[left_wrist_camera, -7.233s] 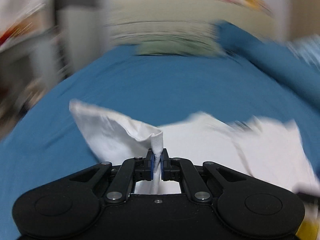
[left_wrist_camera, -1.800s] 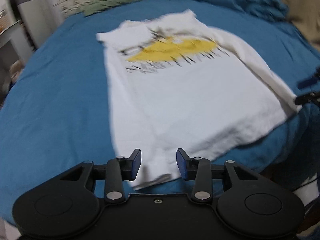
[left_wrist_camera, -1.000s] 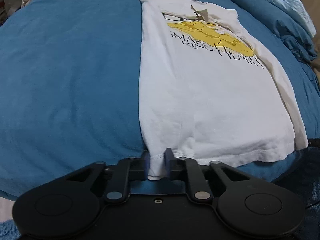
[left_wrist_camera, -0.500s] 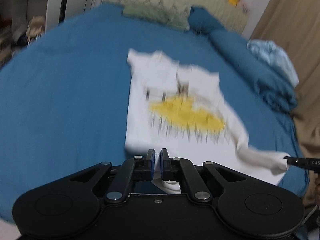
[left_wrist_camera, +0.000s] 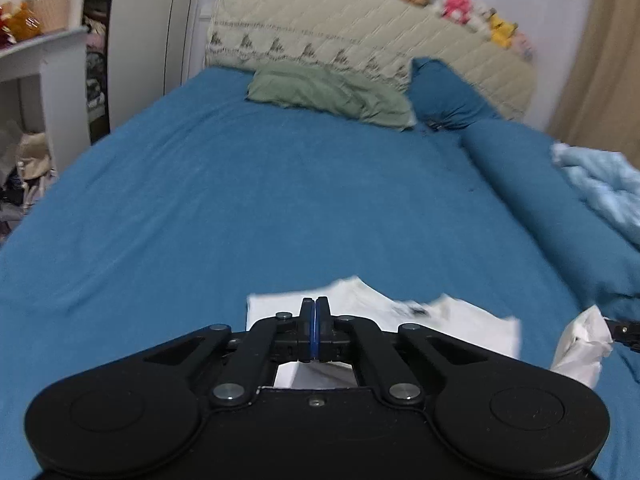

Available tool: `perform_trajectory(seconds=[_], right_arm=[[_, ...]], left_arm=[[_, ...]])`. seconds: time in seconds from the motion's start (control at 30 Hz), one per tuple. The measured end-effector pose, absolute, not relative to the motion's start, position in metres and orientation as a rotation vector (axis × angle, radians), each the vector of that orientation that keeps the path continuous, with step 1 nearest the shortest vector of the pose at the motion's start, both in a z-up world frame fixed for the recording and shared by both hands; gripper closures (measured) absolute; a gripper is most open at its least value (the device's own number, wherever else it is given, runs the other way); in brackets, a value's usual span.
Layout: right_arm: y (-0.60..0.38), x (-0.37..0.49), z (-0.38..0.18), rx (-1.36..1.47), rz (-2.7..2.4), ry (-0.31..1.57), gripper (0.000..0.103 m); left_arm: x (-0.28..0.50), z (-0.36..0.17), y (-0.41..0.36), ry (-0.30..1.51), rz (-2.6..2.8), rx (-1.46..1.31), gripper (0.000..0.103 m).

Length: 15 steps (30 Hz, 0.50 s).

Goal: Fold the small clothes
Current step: 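Lift the hem with both tools and lay it over the collar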

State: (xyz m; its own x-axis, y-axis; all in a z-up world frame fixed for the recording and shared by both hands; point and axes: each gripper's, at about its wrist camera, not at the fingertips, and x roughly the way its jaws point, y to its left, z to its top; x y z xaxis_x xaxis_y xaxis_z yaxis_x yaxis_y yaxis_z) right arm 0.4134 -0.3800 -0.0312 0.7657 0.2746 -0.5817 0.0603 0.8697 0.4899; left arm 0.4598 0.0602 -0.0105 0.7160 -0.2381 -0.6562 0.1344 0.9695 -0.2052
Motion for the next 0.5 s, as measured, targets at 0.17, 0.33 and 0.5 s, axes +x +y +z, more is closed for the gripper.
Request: perform_trajectory(seconds=[0.17,0.33,0.5], right_arm=[[-0.385,0.515,-0.114,0.535,0.059,0.81,0.081],[-0.38,0.539,-0.158,0.474,0.098,0.869,0.067],[-0.401,0.485,-0.132,0.413,0.224,0.668,0.008]], left_arm=[[0.541,-0.087,0.064,0.838,-0.156,-0.176,0.103],[0.531,-0.107,0.083,0.878,-0.203,-0.2,0.1],[0.49,-0.106,0.097,0.905,-0.275,-0.157,0.078]])
